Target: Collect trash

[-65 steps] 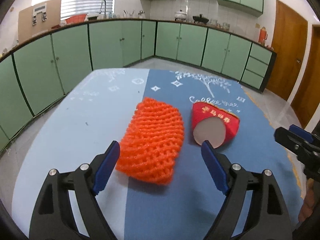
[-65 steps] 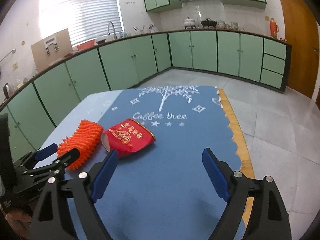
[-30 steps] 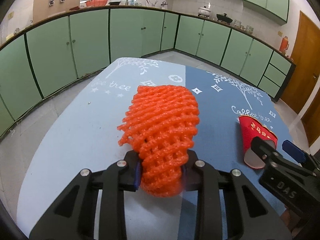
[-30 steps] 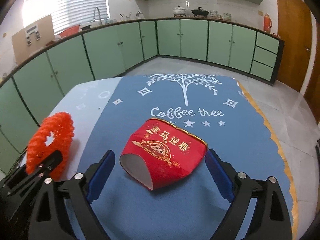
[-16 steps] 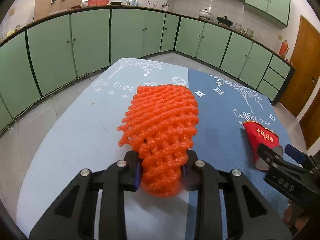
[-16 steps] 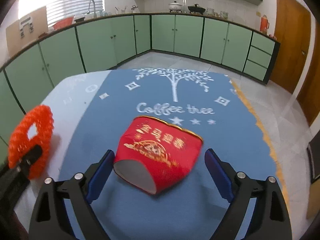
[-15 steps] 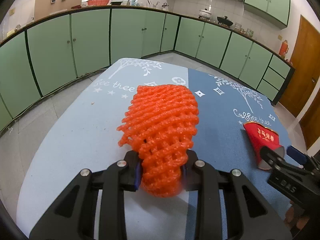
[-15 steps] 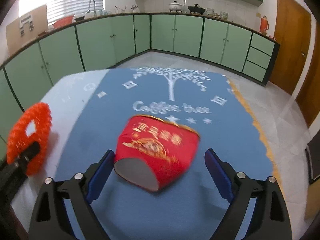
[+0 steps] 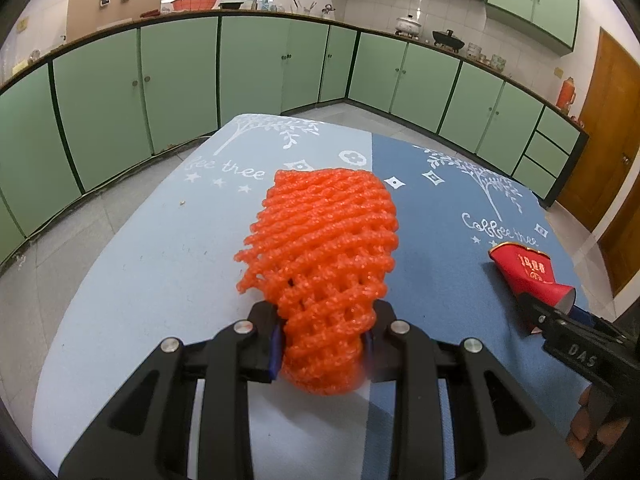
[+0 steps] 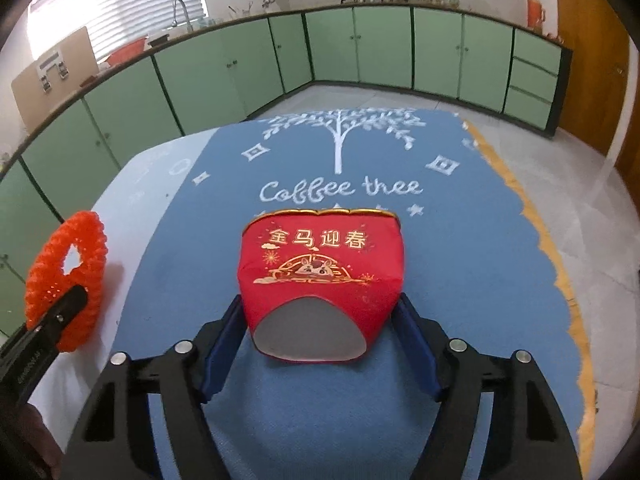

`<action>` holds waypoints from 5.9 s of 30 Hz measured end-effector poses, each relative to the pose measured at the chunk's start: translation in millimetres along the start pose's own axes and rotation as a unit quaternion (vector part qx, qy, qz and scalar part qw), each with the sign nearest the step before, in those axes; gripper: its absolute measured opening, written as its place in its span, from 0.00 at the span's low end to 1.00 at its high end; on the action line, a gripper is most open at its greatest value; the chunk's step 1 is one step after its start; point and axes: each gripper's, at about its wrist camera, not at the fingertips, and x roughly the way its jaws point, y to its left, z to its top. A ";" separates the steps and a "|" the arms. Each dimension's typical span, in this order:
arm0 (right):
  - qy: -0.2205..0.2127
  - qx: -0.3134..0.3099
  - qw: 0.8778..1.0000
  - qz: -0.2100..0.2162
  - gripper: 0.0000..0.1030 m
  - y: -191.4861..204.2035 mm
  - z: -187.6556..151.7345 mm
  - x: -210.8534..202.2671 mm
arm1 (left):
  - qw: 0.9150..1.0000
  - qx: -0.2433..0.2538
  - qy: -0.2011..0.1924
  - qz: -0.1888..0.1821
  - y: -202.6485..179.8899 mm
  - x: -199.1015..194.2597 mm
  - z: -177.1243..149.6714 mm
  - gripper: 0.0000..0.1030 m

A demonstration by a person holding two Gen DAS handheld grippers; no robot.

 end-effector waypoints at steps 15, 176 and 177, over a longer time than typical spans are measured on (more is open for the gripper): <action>-0.085 -0.049 0.995 0.016 0.67 -26.0 -9.5 -95.3 | 0.998 0.032 -0.019 -0.047 -52.9 -45.8 -9.5 0.27; -0.203 0.092 0.964 -0.142 0.94 -191.4 -110.4 -369.7 | 0.941 0.206 -0.092 -0.253 -248.2 -232.6 -75.8 0.83; -0.203 0.092 0.964 -0.142 0.94 -191.3 -110.3 -369.7 | 0.941 0.206 -0.092 -0.254 -248.1 -232.6 -75.8 0.83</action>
